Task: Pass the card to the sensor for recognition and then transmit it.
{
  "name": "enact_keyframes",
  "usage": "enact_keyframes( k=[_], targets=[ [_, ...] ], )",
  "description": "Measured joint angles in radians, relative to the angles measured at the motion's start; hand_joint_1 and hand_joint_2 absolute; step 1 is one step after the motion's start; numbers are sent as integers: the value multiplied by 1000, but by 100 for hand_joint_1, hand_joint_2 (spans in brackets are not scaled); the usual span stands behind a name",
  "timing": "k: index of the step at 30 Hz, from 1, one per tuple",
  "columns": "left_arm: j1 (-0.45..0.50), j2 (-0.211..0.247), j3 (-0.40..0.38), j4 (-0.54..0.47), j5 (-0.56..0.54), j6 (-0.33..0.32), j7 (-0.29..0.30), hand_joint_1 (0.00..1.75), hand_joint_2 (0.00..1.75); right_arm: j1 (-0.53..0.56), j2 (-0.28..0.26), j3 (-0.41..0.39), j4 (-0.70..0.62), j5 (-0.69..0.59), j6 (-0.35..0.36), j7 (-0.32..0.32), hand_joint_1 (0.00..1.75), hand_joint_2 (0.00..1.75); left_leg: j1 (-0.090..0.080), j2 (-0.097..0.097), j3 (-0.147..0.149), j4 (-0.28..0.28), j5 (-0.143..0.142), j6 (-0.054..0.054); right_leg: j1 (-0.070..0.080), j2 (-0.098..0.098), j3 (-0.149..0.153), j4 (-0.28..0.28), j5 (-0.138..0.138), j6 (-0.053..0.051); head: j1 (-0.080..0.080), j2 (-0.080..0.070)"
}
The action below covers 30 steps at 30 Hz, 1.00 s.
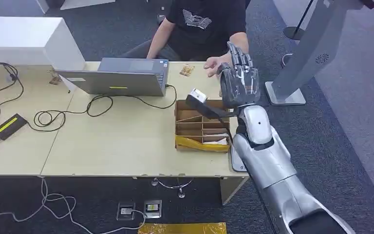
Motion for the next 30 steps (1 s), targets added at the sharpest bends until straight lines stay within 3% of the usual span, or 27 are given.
enact_keyframes(
  k=[12, 13, 14, 30],
  targets=[
    [0, -3, 0, 0, 5, -3, 0, 0, 0, -37, 40, 0, 109, 40, -11, 14, 175, 175, 0, 0, 0, 0, 0, 0, 0, 0, 0, 0, 0, 0, 0, 0],
    [0, -3, 0, 0, 7, -3, 0, 0, 0, -37, 40, 0, 117, 44, -18, 18, 152, 175, 0, 0, 0, 0, 0, 0, 0, 0, 0, 0, 0, 0, 0, 0],
    [0, -3, 0, 0, 9, -3, 0, 0, 0, -37, 40, 0, 124, 51, -22, 19, 0, 175, 0, 0, 0, 0, 0, 0, 0, 0, 0, 0, 0, 0, 0, 0],
    [1, -6, 0, 0, 25, -3, 11, 0, 0, -38, 26, -5, 167, 132, -53, 7, 0, 175, 0, 0, 0, 0, 0, 0, 0, 0, 0, 0, 0, 0, 0, 0]
  ],
)
